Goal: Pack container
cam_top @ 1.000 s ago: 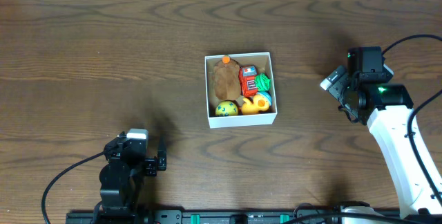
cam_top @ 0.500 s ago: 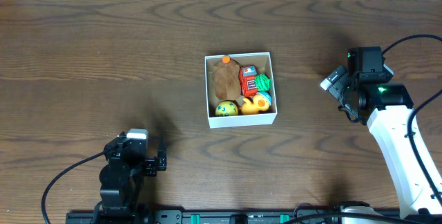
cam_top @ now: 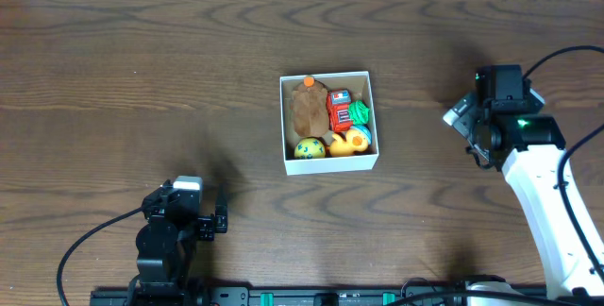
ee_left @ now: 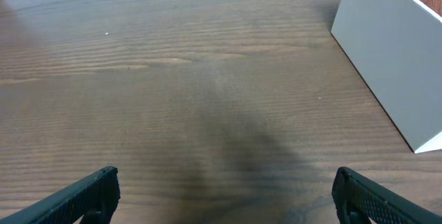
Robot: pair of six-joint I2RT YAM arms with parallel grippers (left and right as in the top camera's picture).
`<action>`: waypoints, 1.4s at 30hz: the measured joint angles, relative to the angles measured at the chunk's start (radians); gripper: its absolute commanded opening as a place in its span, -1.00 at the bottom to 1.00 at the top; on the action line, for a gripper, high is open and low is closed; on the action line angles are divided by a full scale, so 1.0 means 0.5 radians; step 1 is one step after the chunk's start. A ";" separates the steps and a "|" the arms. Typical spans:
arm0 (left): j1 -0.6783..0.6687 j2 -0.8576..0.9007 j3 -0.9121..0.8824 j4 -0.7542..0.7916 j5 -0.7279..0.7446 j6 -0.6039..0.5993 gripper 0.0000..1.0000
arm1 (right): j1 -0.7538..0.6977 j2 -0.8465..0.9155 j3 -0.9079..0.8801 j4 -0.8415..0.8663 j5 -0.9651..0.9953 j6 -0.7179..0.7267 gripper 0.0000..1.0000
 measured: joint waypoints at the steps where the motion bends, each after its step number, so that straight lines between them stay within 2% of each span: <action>1: 0.000 0.000 0.000 0.000 0.000 0.000 0.96 | -0.005 -0.035 0.000 -0.012 0.023 -0.001 0.98; 5: 0.000 0.000 0.000 0.000 0.005 0.000 0.96 | -0.015 -0.280 0.000 -0.125 0.075 -0.010 0.98; 9: 0.000 -0.001 0.000 -0.001 0.006 0.000 0.96 | -0.015 -0.621 0.001 -0.488 0.093 -0.075 0.98; 11: 0.000 -0.001 0.000 -0.002 0.006 0.000 0.96 | -0.015 -0.791 0.000 -0.542 0.101 -0.139 0.98; 17: 0.000 -0.001 0.000 -0.001 0.006 0.000 0.96 | -0.015 -1.256 -0.080 -0.150 0.111 -0.714 0.99; 20: 0.000 -0.001 0.000 -0.002 0.007 0.000 0.96 | -0.015 -1.469 -0.283 0.048 0.057 -1.019 0.98; 23: 0.000 -0.002 0.000 -0.002 0.008 0.000 0.96 | -0.015 -1.659 -0.548 0.138 0.000 -1.176 0.98; 32: 0.000 -0.002 0.000 -0.003 0.012 0.000 0.96 | -0.065 -2.195 -1.376 0.402 -0.195 -1.328 0.99; 42: 0.000 -0.002 0.000 -0.004 0.012 0.000 0.96 | -0.071 -2.622 -1.642 0.421 -0.268 -1.356 0.98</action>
